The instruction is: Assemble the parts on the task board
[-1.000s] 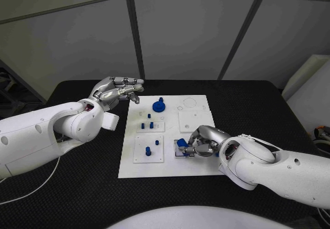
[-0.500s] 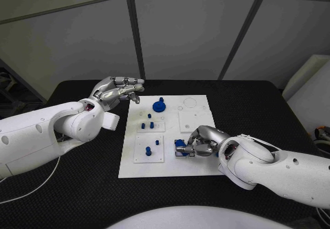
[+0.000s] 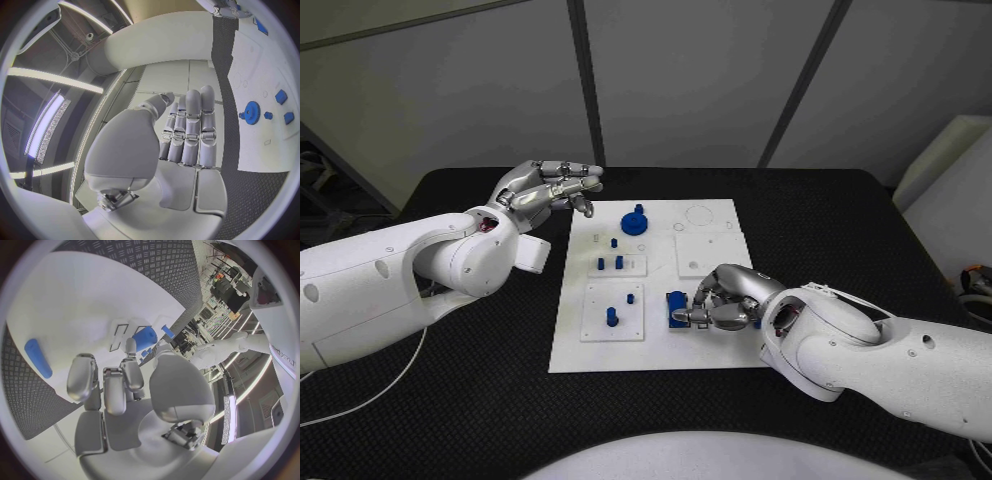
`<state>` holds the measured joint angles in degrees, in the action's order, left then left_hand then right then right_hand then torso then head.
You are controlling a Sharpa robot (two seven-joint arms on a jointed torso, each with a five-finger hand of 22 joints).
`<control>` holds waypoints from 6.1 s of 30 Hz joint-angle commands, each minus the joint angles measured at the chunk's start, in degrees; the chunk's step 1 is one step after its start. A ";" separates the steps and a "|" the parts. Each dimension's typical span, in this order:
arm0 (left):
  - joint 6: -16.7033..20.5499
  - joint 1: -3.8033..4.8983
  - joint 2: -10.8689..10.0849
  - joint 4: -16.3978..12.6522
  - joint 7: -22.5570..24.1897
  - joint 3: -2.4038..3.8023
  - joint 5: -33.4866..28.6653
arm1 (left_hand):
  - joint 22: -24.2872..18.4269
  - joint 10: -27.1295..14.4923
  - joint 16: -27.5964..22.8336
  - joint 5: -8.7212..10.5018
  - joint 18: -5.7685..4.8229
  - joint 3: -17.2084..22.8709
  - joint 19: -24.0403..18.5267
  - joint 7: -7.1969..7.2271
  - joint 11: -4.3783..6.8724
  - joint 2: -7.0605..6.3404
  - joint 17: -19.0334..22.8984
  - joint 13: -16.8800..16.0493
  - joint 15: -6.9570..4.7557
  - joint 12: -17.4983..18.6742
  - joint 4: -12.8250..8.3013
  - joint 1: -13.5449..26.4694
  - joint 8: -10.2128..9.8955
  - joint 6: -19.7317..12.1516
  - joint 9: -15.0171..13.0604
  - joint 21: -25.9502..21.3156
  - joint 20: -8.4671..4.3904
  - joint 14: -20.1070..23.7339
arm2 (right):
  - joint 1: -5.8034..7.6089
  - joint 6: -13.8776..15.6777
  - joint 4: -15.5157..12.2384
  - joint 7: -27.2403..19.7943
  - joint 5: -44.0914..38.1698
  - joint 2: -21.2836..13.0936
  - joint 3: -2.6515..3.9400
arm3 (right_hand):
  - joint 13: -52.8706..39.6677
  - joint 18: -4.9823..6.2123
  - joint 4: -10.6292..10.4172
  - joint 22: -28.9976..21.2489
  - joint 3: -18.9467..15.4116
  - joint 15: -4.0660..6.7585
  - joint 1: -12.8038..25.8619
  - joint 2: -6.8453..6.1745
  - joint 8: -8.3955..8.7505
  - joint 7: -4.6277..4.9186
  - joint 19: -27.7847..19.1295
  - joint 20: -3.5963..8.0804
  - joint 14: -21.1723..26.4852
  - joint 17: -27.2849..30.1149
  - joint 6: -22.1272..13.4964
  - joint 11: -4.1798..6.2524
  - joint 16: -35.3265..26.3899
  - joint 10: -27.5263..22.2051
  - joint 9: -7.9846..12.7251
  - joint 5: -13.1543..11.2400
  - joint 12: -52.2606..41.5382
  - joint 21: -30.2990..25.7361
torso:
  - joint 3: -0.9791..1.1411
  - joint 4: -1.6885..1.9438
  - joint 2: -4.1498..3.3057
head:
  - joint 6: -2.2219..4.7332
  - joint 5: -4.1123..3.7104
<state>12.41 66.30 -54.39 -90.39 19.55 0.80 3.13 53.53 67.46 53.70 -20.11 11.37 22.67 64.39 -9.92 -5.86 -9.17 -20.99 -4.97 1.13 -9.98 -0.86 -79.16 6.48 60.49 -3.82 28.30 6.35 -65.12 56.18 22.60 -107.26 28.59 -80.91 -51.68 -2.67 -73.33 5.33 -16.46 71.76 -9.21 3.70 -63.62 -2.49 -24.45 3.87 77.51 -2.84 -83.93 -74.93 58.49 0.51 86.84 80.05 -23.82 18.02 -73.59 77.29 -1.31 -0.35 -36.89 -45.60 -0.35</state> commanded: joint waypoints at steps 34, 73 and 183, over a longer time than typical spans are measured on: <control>-0.89 0.07 -0.21 -0.15 -0.09 0.03 -0.10 | -0.06 -0.31 -0.21 0.16 -0.89 -0.18 0.56 -0.30 0.06 0.44 0.12 0.04 -0.12 -0.45 -0.21 -0.06 -0.37 -0.13 0.02 -0.09 0.12 -0.37 | 0.06 -2.55 1.55 -1.88 -0.65 0.55 0.01 | -1.43 -1.06 3.92 0.51 1.83 0.95 -15.75 1.82 0.06 -1.03 0.21 0.89 -4.67 -8.02 0.76 0.85 0.15 0.86 -1.71 -2.86 -0.48 0.04 | -0.01 -0.01 0.04 | -0.14 0.28; -1.04 -0.01 0.21 0.04 -0.02 -0.06 -0.11 | -0.05 -0.37 -0.27 0.18 -0.91 -0.19 0.62 -0.33 0.04 0.39 0.18 0.04 -0.11 -0.52 -0.32 -0.15 -0.39 -0.14 0.02 -0.05 0.11 -0.32 | 0.17 3.72 -3.34 -9.02 3.17 -17.32 0.08 | 1.08 -0.73 0.47 -0.72 0.98 -0.78 -17.77 1.83 9.07 1.42 -0.85 -0.74 -4.35 -6.55 -0.70 -1.28 -0.69 -1.09 2.18 7.44 3.63 -1.31 | 0.05 -0.18 -0.04 | 0.63 -2.41; -1.22 -0.16 -0.18 -0.41 -0.03 -0.12 -0.11 | -0.05 -0.40 -0.30 0.18 -0.93 -0.22 0.63 -0.33 0.03 0.48 0.24 0.04 -0.08 -0.62 -0.27 -0.05 -0.38 -0.10 0.01 -0.05 0.13 -0.29 | -0.73 4.51 -1.60 5.44 -3.42 -5.05 0.13 | -1.16 -1.16 -0.14 1.30 9.52 0.64 -21.03 -2.13 10.65 -0.49 0.65 0.57 -4.79 -8.62 5.14 0.38 0.08 0.76 0.96 12.82 2.46 -0.31 | -0.02 0.06 -0.09 | 0.46 -2.16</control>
<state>11.86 66.08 -54.58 -90.65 19.17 0.65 3.09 53.55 67.39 53.71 -20.11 10.98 22.51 64.59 -9.92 -5.77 -9.18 -20.82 -4.97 1.13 -10.41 -1.02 -79.17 6.48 60.49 -3.82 28.30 6.57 -65.12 55.37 25.16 -109.06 34.49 -87.41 -56.99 -2.57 -74.44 5.33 -16.53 73.00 -0.09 4.12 -85.31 -4.67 -13.40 3.48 77.84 -2.15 -83.94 -74.90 63.25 0.52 86.55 80.08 -22.82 30.60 -70.79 76.71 -1.33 -0.25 -36.95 -45.20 -2.48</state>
